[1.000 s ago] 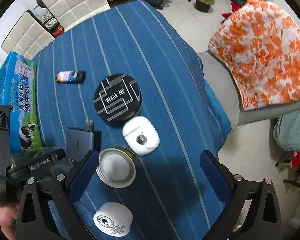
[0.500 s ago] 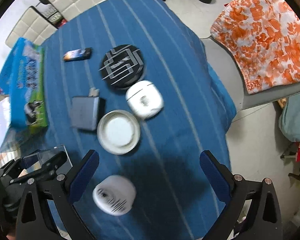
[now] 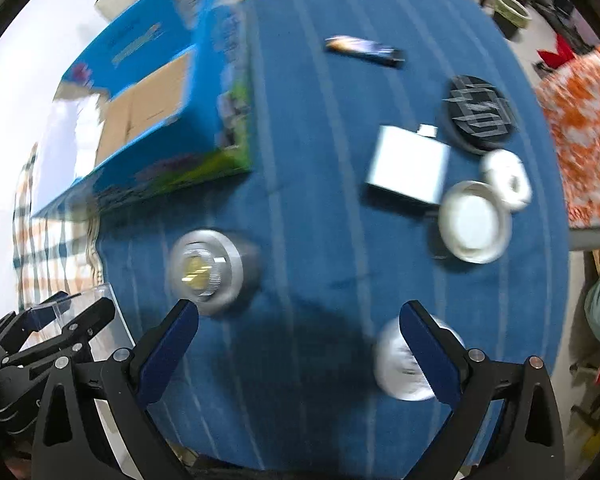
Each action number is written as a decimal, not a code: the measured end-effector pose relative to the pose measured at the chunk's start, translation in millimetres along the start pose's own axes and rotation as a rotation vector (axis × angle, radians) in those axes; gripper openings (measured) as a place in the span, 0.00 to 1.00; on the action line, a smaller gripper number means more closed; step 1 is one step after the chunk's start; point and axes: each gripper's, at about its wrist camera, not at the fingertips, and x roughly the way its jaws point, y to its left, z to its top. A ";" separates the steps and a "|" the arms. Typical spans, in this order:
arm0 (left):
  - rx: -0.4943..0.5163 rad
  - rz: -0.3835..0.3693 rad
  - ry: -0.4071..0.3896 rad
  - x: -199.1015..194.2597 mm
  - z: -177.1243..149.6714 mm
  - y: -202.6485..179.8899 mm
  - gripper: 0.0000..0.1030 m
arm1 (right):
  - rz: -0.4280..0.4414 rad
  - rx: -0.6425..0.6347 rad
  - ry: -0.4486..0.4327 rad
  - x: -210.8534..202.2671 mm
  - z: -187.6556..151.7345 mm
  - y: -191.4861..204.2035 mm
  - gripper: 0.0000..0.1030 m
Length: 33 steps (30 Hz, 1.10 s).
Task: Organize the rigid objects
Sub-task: 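Lift the clear cube box with the left gripper while the right gripper grasps the silver gold-lidded tin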
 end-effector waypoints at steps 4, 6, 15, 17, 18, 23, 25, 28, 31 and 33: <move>-0.049 0.022 -0.005 14.0 20.2 30.5 0.63 | -0.022 -0.026 0.015 17.6 8.1 33.5 0.99; -0.064 0.023 0.000 22.7 24.4 48.5 0.63 | -0.043 -0.029 0.015 26.6 14.4 44.6 1.00; -0.065 -0.092 0.133 100.6 74.3 80.3 0.64 | -0.122 -0.009 0.116 81.8 30.0 70.0 0.95; -0.090 -0.145 0.170 117.7 72.7 84.7 0.64 | -0.125 -0.010 0.137 90.5 31.0 72.1 0.94; -0.099 -0.174 0.199 127.5 68.4 87.2 0.64 | -0.129 -0.005 0.144 93.7 31.2 72.4 0.94; -0.167 -0.276 0.270 149.8 54.0 102.0 0.67 | -0.132 0.001 0.166 104.4 31.0 74.4 0.94; -0.184 -0.291 0.269 156.1 57.4 124.5 0.76 | -0.135 0.000 0.177 107.7 31.3 75.1 0.94; -0.201 -0.295 0.254 149.7 50.3 136.0 0.84 | -0.138 -0.003 0.184 112.1 31.3 78.0 0.93; -0.235 -0.303 0.267 147.0 48.6 146.7 0.84 | -0.130 -0.008 0.192 116.9 30.3 78.4 0.93; -0.269 -0.290 0.290 150.9 36.7 150.3 0.84 | -0.133 -0.008 0.196 124.3 31.7 84.3 0.94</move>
